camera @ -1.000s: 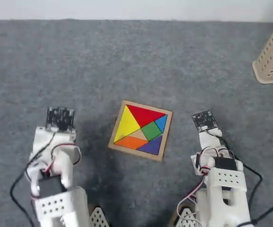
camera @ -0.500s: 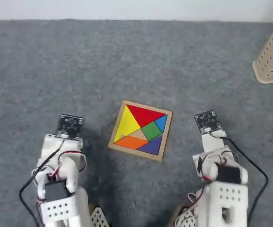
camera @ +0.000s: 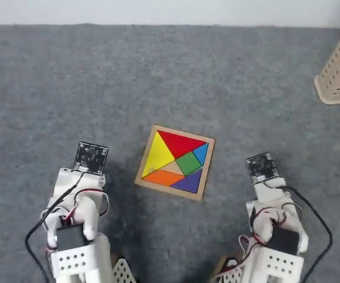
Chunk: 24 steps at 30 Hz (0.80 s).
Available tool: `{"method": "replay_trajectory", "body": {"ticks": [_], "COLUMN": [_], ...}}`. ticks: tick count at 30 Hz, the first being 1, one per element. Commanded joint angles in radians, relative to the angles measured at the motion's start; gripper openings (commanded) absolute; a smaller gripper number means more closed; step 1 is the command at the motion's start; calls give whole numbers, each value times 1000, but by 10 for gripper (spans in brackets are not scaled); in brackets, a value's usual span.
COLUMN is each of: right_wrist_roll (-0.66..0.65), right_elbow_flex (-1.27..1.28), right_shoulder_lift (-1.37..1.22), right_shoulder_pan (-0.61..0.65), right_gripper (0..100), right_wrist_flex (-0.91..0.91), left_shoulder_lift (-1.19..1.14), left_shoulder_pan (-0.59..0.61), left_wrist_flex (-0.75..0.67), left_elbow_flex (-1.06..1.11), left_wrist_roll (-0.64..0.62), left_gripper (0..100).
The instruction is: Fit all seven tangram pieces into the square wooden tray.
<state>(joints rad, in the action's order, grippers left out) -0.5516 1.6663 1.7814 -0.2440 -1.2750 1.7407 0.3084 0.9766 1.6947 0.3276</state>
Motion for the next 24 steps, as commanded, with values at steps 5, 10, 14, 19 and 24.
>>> {"method": "replay_trajectory", "body": {"ticks": [5, 10, 14, 19, 24], "right_wrist_roll": [-21, -21, -21, -21, -21], "right_elbow_flex": [20, 20, 20, 20, 20], "right_shoulder_lift": [-5, -5, -5, -5, -5], "right_shoulder_pan": [-94, -94, -94, -94, -94], "right_gripper": [7, 7, 7, 7, 7], "right_wrist_flex": [-33, -33, -33, -33, -33], "left_shoulder_lift": [-15, -15, -15, -15, -15], "left_shoulder_pan": [-2, -2, -2, -2, -2], "left_wrist_flex": [3, 3, 3, 3, 3], "left_elbow_flex": [-5, -5, -4, -4, -4], "left_wrist_roll": [6, 6, 6, 6, 6], "left_gripper": [97, 98, 96, 95, 95]}}
